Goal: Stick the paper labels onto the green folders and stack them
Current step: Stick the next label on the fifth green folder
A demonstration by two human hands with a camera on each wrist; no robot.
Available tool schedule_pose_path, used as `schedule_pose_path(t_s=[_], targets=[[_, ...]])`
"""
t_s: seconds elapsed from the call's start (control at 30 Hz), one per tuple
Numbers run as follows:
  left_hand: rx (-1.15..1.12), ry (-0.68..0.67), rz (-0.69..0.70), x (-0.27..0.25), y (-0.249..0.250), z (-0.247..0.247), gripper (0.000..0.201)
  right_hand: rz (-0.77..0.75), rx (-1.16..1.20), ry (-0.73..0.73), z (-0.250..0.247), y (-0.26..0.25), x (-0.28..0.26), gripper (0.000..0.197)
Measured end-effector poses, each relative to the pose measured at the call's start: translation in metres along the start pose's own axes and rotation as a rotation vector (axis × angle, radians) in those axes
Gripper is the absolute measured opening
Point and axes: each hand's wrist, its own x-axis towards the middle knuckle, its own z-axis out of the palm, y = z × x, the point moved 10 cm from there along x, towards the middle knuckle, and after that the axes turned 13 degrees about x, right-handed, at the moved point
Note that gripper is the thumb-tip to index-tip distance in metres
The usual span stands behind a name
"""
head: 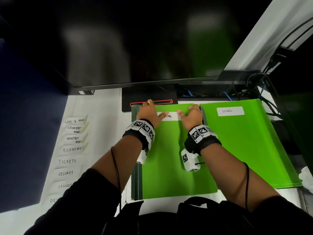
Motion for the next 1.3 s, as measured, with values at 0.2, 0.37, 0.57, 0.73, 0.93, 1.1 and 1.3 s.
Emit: schedule_pose_path(t_s=[0.2,0.37,0.57,0.73,0.93,1.1,1.3], targets=[[0.107,-0.056,0.001,0.009,-0.001,0.006,0.081,0.043,-0.105,-0.096,0.001,-0.001,0.006,0.049],[0.040,-0.032,0.021,0.009,-0.007,0.003,0.039,0.012,-0.158,-0.174,0.000,-0.003,0.008,0.046],[-0.025,-0.092,-0.034,0.014,-0.010,0.001,0.066,0.020,-0.245,-0.381,0.012,0.005,0.010,0.067],[0.174,-0.038,-0.085,0.013,-0.002,0.000,0.087,0.062,-0.177,-0.295,0.010,0.006,0.011,0.062],[0.019,-0.085,-0.075,0.019,-0.007,0.005,0.048,0.046,-0.209,-0.203,0.001,0.003,0.010,0.028],[-0.001,-0.092,-0.069,0.017,-0.010,0.007,0.052,0.070,-0.192,-0.195,0.004,0.002,0.013,0.043],[0.152,-0.055,-0.109,0.012,-0.002,0.009,0.089,0.080,-0.306,-0.217,0.013,0.001,0.016,0.072]])
